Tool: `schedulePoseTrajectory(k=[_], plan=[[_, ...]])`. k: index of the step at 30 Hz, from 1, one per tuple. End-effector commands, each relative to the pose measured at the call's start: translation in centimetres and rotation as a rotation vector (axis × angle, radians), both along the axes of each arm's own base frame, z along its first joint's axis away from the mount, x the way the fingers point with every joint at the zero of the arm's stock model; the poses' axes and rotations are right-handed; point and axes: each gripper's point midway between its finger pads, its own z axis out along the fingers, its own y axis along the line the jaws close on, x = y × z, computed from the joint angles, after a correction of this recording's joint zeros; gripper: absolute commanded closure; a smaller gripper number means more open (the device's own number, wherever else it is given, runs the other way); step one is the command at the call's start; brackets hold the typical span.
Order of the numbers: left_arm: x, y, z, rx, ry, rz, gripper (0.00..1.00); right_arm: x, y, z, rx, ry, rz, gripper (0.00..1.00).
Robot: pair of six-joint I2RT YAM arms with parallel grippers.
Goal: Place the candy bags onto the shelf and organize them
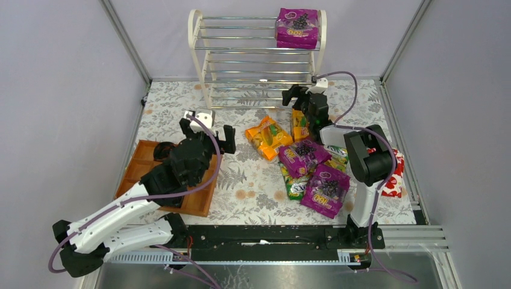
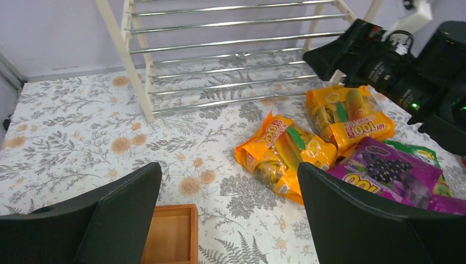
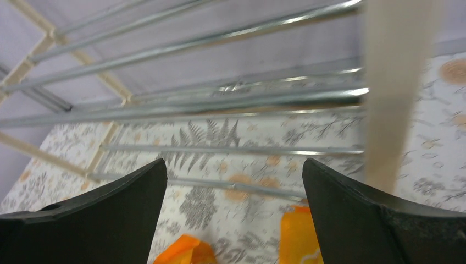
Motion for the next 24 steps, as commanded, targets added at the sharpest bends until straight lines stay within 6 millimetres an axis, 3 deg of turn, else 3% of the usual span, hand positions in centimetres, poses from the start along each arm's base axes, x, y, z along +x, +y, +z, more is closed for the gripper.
schedulePoseTrajectory(k=[1,11,16,19,24], plan=[[1.0,0.1,2.6,-0.039,-0.037,0.002,0.01,2.2,-3.6,2.2,0.09,-0.13,-0.1,0.01],[3.3,1.2,2.1,-0.078,0.002,0.037,0.01,2.6,-9.7,1.6,0.143,-0.124,-0.237,0.0],[4.0,1.7,1.9,-0.087,0.008,0.047,0.01,0.0,-7.7,2.3,0.203,-0.037,-0.109,0.0],[4.7,1.9,1.6,-0.102,0.02,0.05,0.01,-2.7,-5.4,1.4,0.261,0.075,0.013,0.0],[5.7,1.0,0.7,-0.154,0.07,-0.003,0.01,-7.4,-3.5,-1.3,0.182,0.363,0.117,0.0]])
